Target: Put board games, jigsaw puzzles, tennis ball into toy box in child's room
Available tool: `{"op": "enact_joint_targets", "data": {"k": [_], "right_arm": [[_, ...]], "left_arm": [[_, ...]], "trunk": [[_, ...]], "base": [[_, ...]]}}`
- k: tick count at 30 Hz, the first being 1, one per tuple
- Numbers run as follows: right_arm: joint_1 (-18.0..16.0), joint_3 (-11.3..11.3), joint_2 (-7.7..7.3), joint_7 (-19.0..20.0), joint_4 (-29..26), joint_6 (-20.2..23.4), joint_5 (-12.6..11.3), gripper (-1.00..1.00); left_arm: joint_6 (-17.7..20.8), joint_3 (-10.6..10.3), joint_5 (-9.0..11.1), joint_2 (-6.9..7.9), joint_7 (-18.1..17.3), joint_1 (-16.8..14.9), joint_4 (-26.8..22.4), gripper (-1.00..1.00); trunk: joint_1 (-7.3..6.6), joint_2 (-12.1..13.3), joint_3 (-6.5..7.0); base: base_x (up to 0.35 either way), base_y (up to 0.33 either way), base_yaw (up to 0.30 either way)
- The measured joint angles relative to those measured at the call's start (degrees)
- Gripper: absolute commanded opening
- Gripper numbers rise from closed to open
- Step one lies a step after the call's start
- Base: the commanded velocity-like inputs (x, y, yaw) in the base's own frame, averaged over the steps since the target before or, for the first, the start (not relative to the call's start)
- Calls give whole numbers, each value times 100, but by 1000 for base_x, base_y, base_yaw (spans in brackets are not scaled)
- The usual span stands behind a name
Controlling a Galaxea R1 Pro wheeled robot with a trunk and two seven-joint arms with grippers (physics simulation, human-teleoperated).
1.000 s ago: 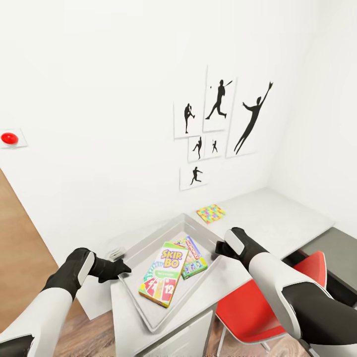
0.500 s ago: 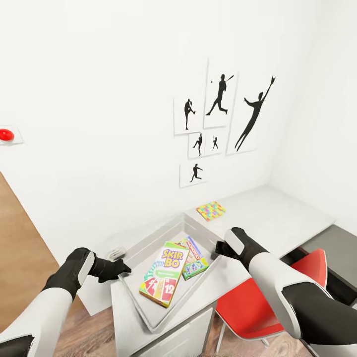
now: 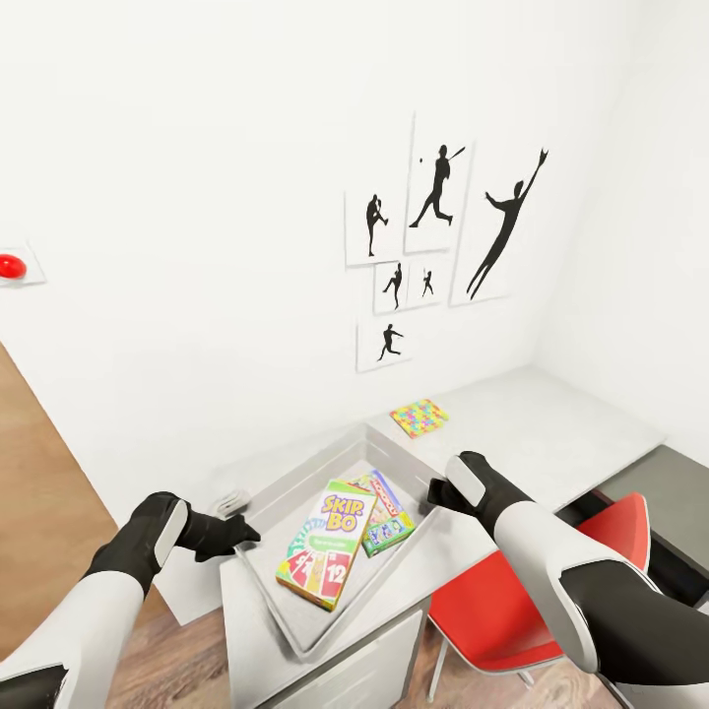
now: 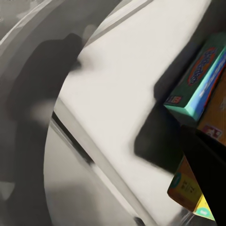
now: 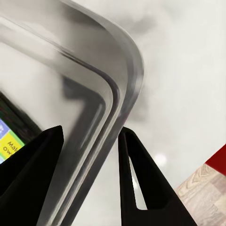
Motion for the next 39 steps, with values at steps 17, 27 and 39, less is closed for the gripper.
{"op": "enact_joint_targets", "data": {"k": [17,27,39], "right_arm": [[-3,146,1,153,-5,-71,-272,100],[-5,146,-1,150,-20,-71,-271,100],[-4,154,-7,138,-111,-60,-272,100]], "left_arm": [[5,-21,-52,-5,3,2,12,100],[5,-20,-50,15,3,2,8,100],[13,-11,-54,241,-6,2,-31,100]], "trunk": [[0,-1,1],[0,-1,1],[0,-1,1]], "base": [[0,0,0],[0,0,0],[0,0,0]]}}
